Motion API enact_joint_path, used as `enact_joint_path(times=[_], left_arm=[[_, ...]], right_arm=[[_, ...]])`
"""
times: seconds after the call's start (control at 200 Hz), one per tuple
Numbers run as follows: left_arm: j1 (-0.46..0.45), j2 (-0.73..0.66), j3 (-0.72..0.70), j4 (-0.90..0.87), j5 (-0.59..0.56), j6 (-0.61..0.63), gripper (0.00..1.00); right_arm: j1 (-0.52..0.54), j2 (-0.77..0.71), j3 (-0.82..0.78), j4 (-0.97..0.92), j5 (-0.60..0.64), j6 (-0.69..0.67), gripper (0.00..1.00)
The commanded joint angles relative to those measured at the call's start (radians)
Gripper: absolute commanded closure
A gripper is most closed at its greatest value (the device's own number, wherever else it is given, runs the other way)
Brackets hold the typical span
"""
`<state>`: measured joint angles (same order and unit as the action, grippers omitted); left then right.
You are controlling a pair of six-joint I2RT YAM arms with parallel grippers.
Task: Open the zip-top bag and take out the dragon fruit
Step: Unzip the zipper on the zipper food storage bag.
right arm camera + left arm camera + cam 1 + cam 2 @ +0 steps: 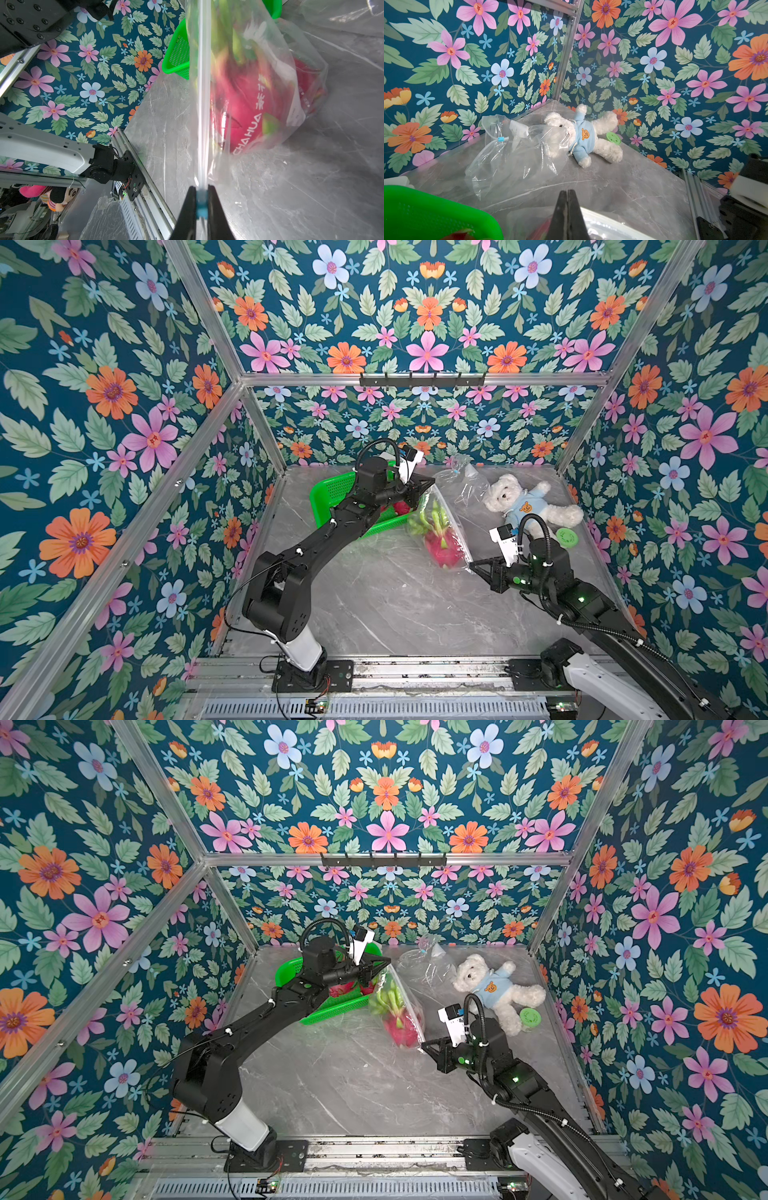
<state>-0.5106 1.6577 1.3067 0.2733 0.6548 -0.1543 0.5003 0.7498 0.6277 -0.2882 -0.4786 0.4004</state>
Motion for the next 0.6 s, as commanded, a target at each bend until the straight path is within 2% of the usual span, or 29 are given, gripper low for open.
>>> enact_joint_path(times=[0.0, 0.145, 0.28, 0.435, 0.595], left_arm=[[0.012, 0.000, 0.003, 0.084, -0.051, -0.021, 1.00], [0.000, -0.025, -0.053, 0.110, 0.098, -0.039, 1.00], [-0.015, -0.085, -0.151, 0.158, 0.154, -0.046, 1.00], [-0.033, -0.143, -0.213, 0.178, 0.176, -0.057, 1.00], [-0.052, -0.176, -0.242, 0.185, 0.175, -0.071, 1.00]], right_arm=[[0.002, -0.001, 0.015, -0.090, -0.040, 0.019, 0.97], [0.003, 0.012, 0.109, -0.093, 0.009, 0.028, 0.76], [0.002, 0.031, 0.197, -0.093, 0.080, -0.011, 0.65], [0.002, 0.095, 0.248, -0.047, 0.112, -0.061, 0.62], [0.003, 0.180, 0.231, 0.104, 0.015, -0.001, 0.60]])
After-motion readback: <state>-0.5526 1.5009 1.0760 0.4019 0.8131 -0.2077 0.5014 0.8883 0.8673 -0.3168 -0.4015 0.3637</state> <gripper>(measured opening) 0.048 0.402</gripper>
